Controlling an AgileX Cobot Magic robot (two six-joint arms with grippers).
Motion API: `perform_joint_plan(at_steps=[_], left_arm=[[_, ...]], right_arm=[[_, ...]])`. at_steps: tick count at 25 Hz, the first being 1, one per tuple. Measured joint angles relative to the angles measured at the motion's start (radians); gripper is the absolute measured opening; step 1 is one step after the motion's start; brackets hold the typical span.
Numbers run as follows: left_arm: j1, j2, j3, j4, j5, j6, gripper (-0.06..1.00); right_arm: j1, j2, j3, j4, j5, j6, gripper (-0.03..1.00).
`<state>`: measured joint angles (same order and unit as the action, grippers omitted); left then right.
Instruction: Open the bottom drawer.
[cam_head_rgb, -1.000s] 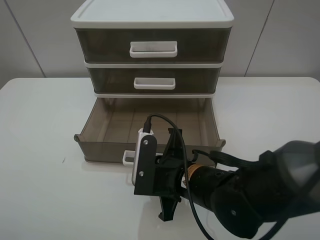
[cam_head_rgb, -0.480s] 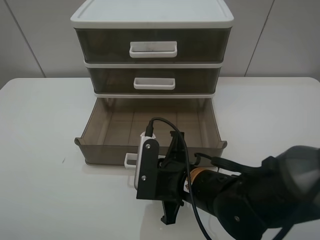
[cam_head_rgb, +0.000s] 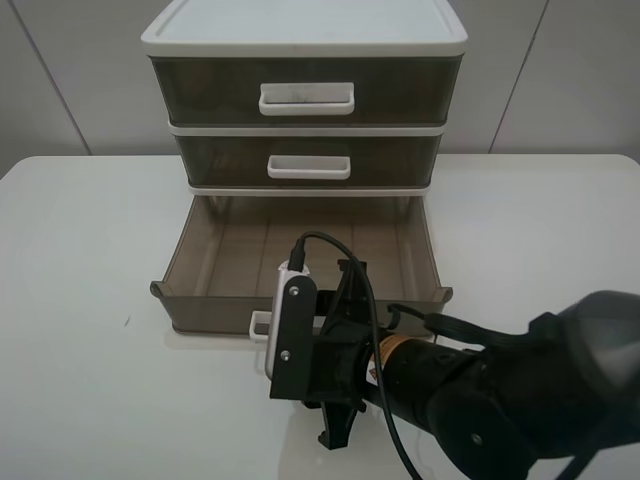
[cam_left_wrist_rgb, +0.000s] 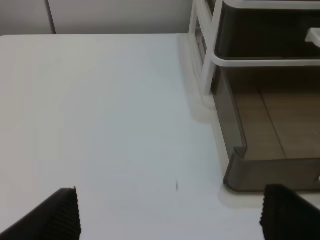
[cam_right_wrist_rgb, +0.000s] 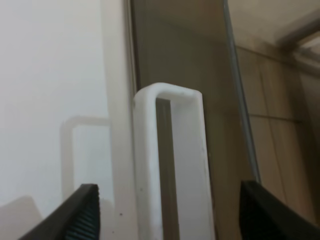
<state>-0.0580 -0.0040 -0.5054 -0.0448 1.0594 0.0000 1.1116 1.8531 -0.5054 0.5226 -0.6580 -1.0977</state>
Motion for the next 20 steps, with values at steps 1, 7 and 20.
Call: perform_joint_plan(at_steps=[1,7,20], left_arm=[[0.000,0.000,0.000,0.000,0.000,0.000,0.74],[0.000,0.000,0.000,0.000,0.000,0.000,0.74],[0.000,0.000,0.000,0.000,0.000,0.000,0.74]], right_arm=[[0.009,-0.017,0.001,0.019,0.004,0.001,0.59],[0.042,-0.229,0.003,0.138,0.101,0.004,0.64],[-0.342,-0.619,0.003,0.294,0.544,0.125,0.75]])
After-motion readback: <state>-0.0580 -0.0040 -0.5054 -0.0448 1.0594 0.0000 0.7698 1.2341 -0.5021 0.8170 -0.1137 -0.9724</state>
